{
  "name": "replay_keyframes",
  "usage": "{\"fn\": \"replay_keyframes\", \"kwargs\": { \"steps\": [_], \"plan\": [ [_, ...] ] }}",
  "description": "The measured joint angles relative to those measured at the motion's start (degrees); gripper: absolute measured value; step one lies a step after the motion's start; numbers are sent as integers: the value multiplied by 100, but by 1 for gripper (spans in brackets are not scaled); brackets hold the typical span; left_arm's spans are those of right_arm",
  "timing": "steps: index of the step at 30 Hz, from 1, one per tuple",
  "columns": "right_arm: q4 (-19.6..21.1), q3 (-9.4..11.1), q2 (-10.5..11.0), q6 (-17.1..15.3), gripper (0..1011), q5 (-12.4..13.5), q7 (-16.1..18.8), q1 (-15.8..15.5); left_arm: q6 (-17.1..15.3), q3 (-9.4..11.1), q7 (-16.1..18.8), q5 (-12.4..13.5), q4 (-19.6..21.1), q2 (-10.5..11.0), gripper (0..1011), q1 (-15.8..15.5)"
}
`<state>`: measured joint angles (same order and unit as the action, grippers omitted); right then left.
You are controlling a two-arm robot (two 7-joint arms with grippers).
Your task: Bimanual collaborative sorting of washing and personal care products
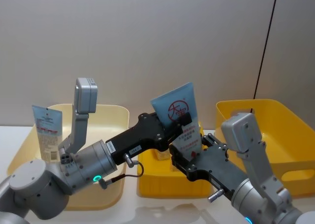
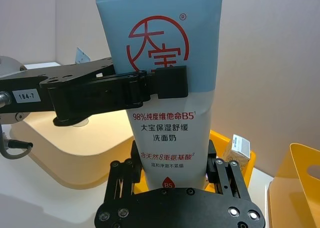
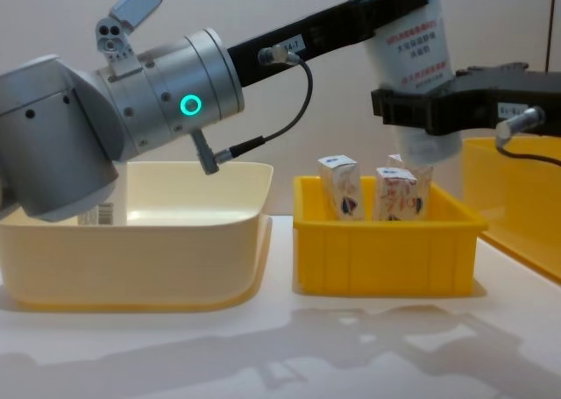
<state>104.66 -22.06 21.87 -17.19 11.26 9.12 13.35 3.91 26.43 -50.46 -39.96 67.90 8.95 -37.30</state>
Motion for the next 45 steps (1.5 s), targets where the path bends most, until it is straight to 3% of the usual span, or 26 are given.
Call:
{"fn": "replay_keyframes", "kwargs": {
  "steps": [6,17,28,45],
  "plan": [
    [-17,-17,-11,2,666,-33,-8,15,0,1,0,0,0,-1,356,0],
    [-42,29,-42,-3,601,-42,-28,7,0,1,0,0,0,-1,714,0],
    [-164,287,-112,-5,544,-86,-246,-11,-1,1,0,0,0,0,1003,0],
    [-737,889,-251,398,517,-327,-868,191,-1,1,-1,0,0,0,1003,0]
  ]
}}
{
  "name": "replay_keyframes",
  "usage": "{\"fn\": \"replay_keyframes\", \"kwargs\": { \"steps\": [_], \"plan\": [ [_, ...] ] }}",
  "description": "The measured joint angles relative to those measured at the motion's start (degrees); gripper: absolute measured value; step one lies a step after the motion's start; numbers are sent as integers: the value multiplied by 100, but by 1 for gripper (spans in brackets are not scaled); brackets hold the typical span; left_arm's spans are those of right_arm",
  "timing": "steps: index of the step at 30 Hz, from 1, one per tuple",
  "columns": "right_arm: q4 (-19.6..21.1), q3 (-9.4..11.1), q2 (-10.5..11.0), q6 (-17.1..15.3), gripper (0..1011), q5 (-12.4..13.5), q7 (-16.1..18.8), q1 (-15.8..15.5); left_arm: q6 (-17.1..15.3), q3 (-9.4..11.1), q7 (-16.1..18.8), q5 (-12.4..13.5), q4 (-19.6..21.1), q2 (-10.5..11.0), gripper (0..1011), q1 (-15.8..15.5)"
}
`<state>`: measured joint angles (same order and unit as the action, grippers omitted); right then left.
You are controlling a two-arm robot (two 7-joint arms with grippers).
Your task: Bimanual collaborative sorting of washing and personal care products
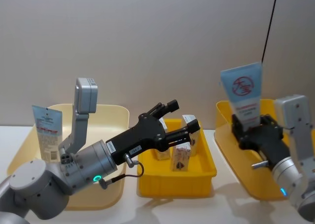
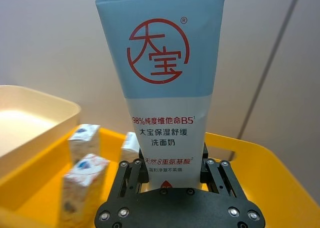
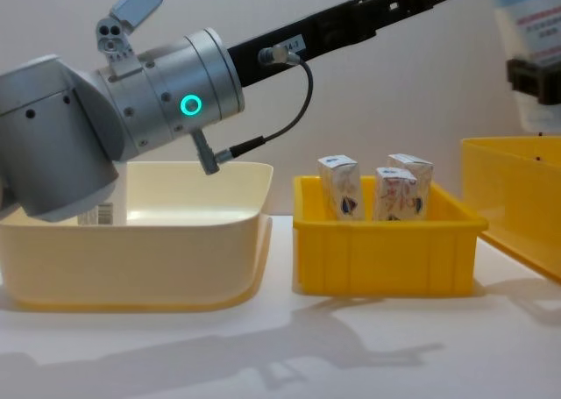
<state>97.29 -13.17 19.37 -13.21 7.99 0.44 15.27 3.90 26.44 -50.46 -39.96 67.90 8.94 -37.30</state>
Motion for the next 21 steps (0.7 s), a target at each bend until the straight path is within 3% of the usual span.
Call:
{"fn": "replay_keyframes", "kwargs": {
  "steps": [10,21],
  "plan": [
    [-613,360,-97,271,519,-219,-478,295,0,0,0,0,0,0,1003,0],
    [-1338,633,-204,301,519,-449,-944,634,0,0,0,0,0,0,1003,0]
  ]
}}
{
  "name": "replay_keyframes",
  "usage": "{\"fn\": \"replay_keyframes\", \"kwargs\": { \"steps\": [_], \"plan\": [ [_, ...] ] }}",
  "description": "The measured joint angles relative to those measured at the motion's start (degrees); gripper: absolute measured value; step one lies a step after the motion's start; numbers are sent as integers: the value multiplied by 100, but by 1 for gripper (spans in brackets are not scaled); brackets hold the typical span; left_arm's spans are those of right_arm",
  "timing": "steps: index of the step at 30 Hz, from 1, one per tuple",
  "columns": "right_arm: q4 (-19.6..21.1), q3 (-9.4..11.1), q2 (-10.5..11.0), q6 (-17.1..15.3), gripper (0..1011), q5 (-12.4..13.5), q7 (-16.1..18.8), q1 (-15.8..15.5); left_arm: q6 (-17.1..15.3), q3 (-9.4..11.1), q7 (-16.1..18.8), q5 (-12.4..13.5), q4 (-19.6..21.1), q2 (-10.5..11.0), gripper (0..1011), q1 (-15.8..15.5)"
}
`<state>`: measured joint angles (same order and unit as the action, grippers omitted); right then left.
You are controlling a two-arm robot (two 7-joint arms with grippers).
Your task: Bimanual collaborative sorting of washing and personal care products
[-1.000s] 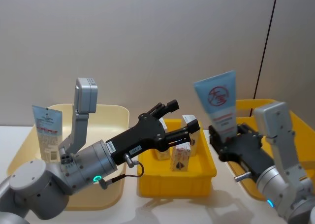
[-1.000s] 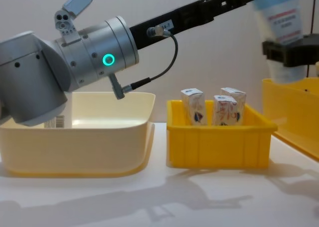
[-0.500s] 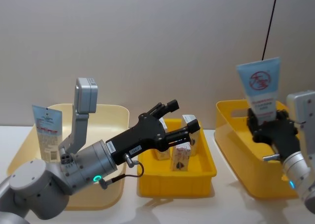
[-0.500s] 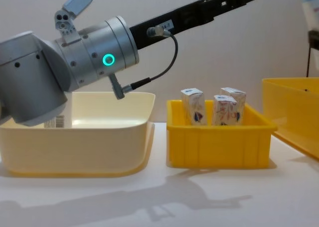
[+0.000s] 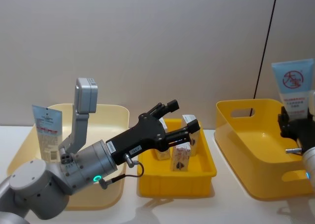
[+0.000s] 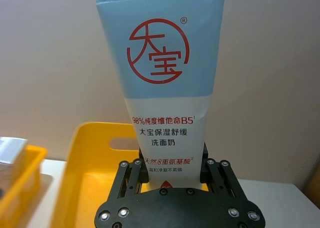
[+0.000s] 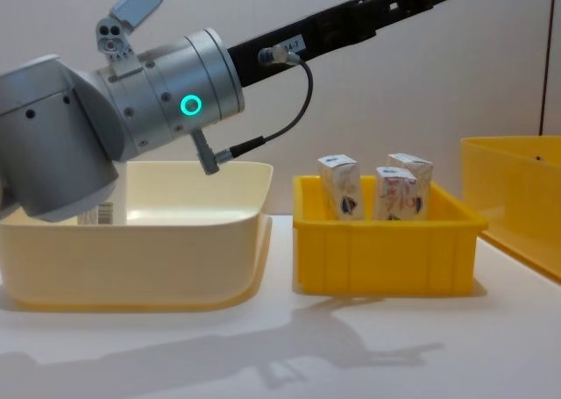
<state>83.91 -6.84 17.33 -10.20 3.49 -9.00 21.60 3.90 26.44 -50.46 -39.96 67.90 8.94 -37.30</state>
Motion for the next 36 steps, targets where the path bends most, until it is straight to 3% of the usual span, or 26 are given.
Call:
{"fn": "replay_keyframes", "kwargs": {
  "steps": [9,26,36],
  "plan": [
    [-311,83,-47,-273,519,-75,-75,161,0,0,0,0,0,0,1003,0],
    [-430,178,-188,-645,521,-6,60,278,0,0,0,0,0,0,1003,0],
    [-448,206,-236,-738,800,28,102,304,0,0,0,0,0,0,1003,0]
  ]
}}
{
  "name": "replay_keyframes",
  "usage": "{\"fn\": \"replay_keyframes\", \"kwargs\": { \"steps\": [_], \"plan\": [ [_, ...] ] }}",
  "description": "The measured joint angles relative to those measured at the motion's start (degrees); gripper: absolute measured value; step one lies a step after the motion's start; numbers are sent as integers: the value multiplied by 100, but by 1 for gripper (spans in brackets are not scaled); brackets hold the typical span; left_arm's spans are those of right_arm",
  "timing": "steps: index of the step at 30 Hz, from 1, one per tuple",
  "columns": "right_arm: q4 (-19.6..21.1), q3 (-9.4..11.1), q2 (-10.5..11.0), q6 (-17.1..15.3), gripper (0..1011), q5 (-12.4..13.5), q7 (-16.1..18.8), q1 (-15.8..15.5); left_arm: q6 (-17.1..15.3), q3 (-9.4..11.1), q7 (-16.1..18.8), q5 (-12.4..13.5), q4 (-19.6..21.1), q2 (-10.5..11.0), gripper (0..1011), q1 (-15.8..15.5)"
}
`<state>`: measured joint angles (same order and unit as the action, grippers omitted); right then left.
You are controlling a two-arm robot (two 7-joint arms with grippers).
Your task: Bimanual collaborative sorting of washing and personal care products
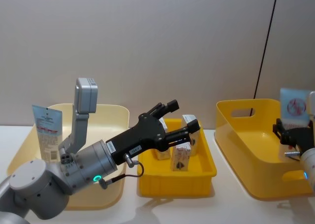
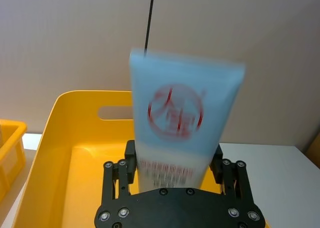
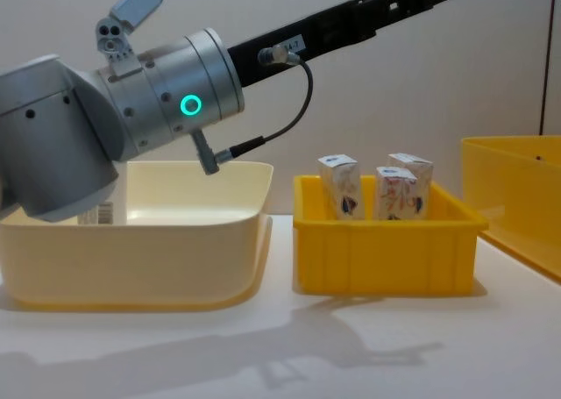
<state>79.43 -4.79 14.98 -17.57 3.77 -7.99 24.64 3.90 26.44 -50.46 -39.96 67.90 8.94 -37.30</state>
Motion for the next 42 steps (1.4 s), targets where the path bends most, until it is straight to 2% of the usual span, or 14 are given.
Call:
{"fn": "replay_keyframes", "kwargs": {
  "steps": [3,4,7,27,42],
  "plan": [
    [-1,5,-8,-12,919,5,4,5,0,0,0,0,0,0,1003,0],
    [-1,6,-10,-14,919,6,5,5,0,0,0,0,0,0,1003,0],
    [-3,9,-15,-26,1000,11,9,7,0,0,0,0,0,0,1003,0],
    [3,29,-33,-14,1001,29,52,6,0,0,0,0,0,0,1003,0],
    [352,204,-82,691,1001,311,416,-205,0,0,0,0,0,0,1002,0]
  ]
}}
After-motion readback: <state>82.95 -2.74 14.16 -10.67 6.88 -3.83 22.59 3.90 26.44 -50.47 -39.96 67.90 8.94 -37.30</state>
